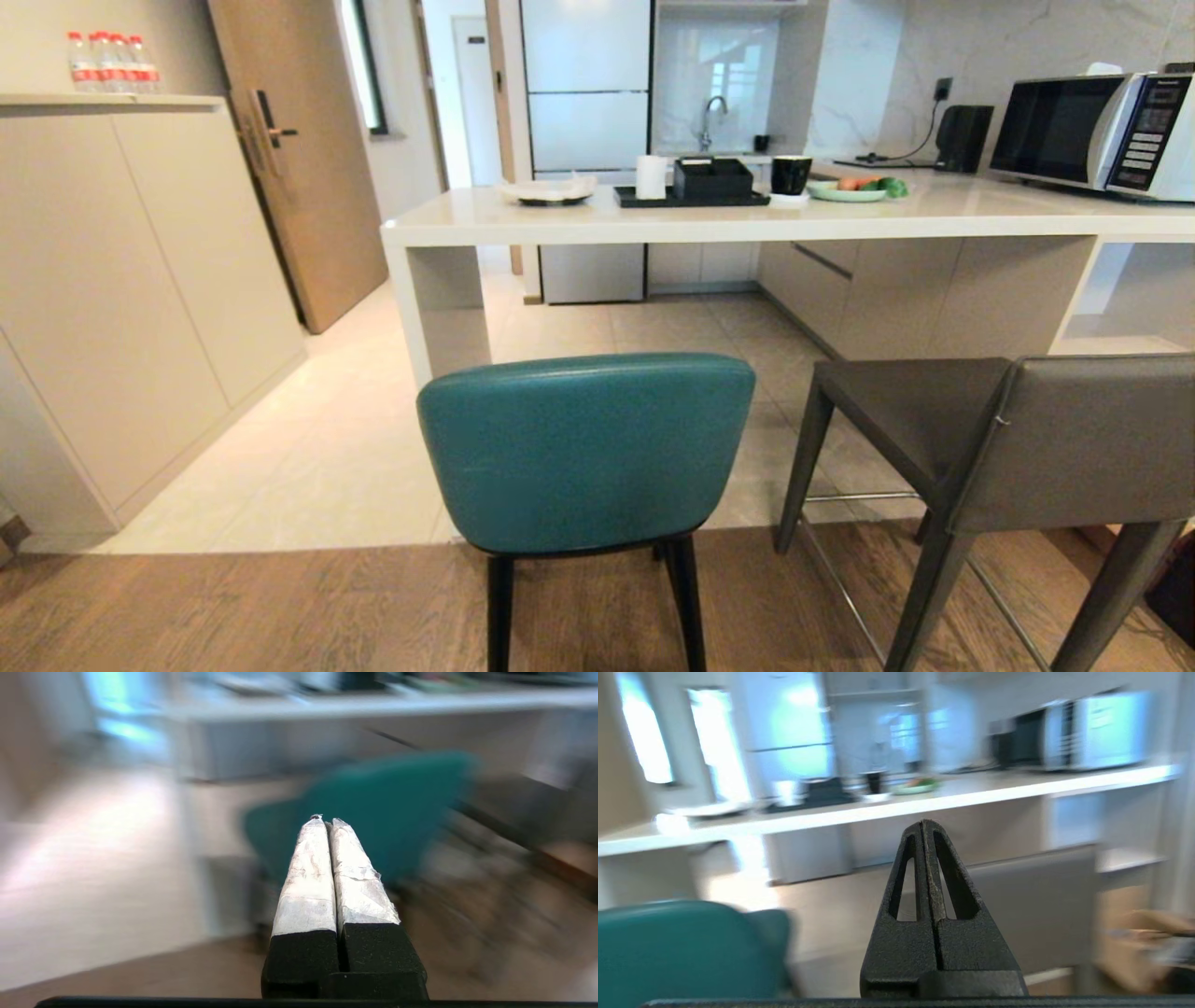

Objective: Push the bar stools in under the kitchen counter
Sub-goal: Push the gray chair back under the dining table

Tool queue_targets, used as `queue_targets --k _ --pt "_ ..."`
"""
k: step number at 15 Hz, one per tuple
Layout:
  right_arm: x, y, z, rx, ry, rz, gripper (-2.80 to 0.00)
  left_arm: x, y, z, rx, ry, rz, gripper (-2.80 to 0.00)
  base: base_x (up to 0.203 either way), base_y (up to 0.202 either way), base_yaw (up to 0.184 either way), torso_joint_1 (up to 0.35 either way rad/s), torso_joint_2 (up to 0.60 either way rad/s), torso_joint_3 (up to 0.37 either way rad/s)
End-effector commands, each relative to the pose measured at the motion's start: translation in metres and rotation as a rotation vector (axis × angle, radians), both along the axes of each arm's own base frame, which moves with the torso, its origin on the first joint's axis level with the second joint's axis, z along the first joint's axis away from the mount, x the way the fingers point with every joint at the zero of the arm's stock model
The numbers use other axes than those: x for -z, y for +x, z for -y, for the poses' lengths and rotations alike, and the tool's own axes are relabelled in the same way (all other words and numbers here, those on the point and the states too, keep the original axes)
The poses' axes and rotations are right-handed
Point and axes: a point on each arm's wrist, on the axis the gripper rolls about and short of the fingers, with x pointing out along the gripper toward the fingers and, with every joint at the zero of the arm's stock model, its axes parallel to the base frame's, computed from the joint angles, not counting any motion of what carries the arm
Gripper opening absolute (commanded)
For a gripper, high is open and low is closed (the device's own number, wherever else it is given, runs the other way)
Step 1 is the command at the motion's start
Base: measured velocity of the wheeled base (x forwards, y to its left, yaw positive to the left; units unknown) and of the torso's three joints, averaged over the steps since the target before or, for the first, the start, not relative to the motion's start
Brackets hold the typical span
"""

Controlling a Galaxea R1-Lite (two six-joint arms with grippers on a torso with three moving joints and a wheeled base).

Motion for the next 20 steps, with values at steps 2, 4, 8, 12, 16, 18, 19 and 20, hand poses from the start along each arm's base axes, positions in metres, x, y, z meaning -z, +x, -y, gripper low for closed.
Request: queue_targets --k 2,4,8,12,16,18,19,20 --pt "-0.006 -0.014 -0.001 -0.081 -0.033 0.017 -2.8 -0.011 -0.009 -0.003 -0.204 -0.009 0.054 -2.8 0.0 0.0 0.0 0.0 0.0 0.0" --pt "0.001 -0.02 -0.002 -0.097 -0.05 0.033 -2.8 -0.003 -0.014 0.0 -0.256 0.007 0.066 -2.8 0.0 0.0 0.0 0.0 0.0 0.0" --pt "0.039 -0.023 -0.001 -0.13 -0.092 -0.006 -2.8 0.048 -0.018 0.002 -0.191 0.038 0.038 -2.8 0.0 0.0 0.0 0.0 0.0 0.0" --pt "0.111 -0.007 -0.002 -0.142 -0.169 -0.175 -2.8 0.117 -0.001 0.002 -0.185 0.076 -0.152 -2.8 0.0 0.0 0.0 0.0 0.0 0.0" --pt "0.156 0.015 -0.001 -0.147 -0.187 -0.292 -2.8 0.143 0.017 0.003 -0.171 0.05 -0.112 -2.8 0.0 0.0 0.0 0.0 0.0 0.0" --pt "0.165 0.018 -0.001 -0.145 -0.194 -0.306 -2.8 0.143 0.018 0.003 -0.168 0.041 -0.105 -2.8 0.0 0.0 0.0 0.0 0.0 0.0" --pt "0.168 0.018 -0.001 -0.148 -0.19 -0.341 -2.8 0.144 0.018 0.002 -0.175 0.046 -0.106 -2.8 0.0 0.0 0.0 0.0 0.0 0.0" --pt "0.172 0.019 -0.001 -0.151 -0.179 -0.383 -2.8 0.144 0.018 0.002 -0.178 0.057 -0.104 -2.8 0.0 0.0 0.0 0.0 0.0 0.0"
